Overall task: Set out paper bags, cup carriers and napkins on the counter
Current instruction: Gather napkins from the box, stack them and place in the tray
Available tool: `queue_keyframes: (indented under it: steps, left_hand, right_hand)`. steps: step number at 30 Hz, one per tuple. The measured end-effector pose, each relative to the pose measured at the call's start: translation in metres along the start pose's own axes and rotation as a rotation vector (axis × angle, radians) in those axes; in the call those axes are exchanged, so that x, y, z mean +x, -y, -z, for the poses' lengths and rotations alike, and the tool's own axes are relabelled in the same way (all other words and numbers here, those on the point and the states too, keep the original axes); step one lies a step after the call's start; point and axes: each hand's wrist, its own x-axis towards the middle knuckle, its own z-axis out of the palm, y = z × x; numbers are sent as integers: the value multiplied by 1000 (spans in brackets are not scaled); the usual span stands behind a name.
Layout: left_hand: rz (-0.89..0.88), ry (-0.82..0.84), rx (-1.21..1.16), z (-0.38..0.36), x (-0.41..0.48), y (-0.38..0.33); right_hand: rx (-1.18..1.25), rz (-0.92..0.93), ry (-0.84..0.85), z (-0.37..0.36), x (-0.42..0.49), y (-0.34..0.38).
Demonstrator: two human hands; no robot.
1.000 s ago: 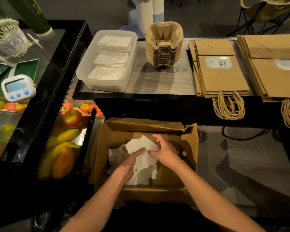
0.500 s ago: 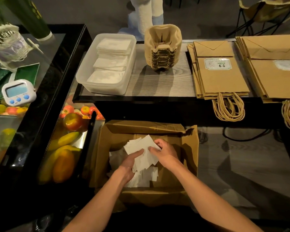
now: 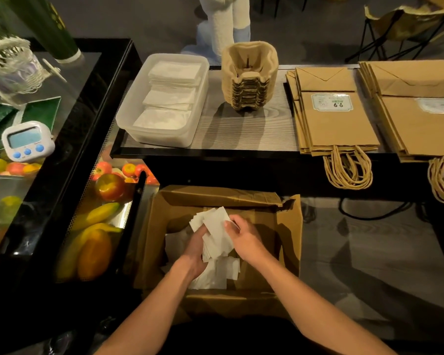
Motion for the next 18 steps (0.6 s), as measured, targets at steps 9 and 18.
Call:
queue_keyframes:
  steps: [9, 18]
  left_hand:
    - [-23, 100, -2, 1, -11, 5]
    - [-90, 87, -112, 6, -34, -6]
  right_hand:
    - [-304, 227, -209, -24, -6, -5]
    - [-164, 191, -280, -36, -33, 18]
